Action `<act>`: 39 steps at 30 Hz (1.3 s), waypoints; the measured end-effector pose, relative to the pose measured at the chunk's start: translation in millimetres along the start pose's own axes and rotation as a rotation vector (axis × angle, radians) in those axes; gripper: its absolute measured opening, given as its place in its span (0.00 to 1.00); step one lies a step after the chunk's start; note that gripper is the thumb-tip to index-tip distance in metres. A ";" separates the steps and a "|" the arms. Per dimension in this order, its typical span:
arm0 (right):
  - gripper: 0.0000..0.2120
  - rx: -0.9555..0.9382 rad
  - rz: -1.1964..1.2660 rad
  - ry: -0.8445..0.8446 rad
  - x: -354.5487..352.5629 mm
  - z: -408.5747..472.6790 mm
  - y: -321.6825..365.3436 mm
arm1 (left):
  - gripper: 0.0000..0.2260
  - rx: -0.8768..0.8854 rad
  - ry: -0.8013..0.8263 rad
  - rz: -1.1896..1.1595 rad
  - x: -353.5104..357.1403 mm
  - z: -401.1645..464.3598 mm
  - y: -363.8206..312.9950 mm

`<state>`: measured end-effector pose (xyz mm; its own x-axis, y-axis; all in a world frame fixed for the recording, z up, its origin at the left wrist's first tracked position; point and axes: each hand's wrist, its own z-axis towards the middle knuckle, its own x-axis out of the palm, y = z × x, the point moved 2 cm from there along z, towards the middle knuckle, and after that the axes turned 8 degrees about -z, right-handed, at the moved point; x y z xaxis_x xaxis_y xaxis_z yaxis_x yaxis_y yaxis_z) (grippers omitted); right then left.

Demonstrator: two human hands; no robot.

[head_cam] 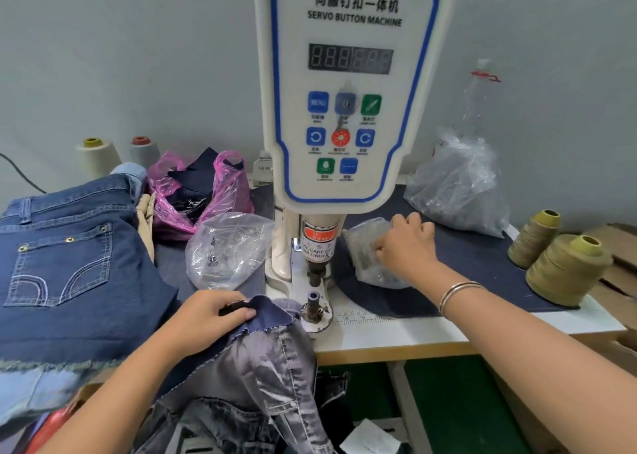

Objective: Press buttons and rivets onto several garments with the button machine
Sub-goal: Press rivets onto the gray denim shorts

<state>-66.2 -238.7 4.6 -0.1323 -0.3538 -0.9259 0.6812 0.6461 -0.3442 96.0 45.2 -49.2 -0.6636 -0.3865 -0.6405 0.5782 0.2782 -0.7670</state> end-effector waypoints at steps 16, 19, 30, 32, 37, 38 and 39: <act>0.08 -0.095 -0.192 -0.051 11.8 7.5 17.6 | 0.08 -0.033 -0.027 -0.043 0.6 2.9 -0.2; 0.09 -0.093 -0.200 -0.049 12.7 8.7 14.1 | 0.08 -0.025 -0.028 -0.051 -0.7 3.8 1.2; 0.10 -0.223 -0.257 0.007 4.2 8.5 11.4 | 0.08 -0.013 -0.045 -0.050 1.1 4.7 1.1; 0.11 -0.252 -0.293 0.005 1.5 7.7 10.8 | 0.08 -0.016 -0.044 -0.042 1.1 4.7 0.5; 0.11 -0.210 -0.147 0.007 -2.1 4.9 1.2 | 0.10 -0.023 -0.046 -0.028 0.7 4.0 0.7; 0.11 -0.208 -0.125 0.000 -2.4 3.9 -0.6 | 0.10 -0.021 -0.045 -0.029 0.6 4.1 0.4; 0.11 -0.210 -0.106 -0.017 -2.5 2.5 -2.8 | 0.10 -0.021 -0.043 -0.031 0.7 4.1 0.2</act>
<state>-66.0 -241.4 8.3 -0.1818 -0.4372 -0.8808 0.4994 0.7306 -0.4657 97.6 41.4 -49.6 -0.6595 -0.4328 -0.6146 0.5474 0.2839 -0.7873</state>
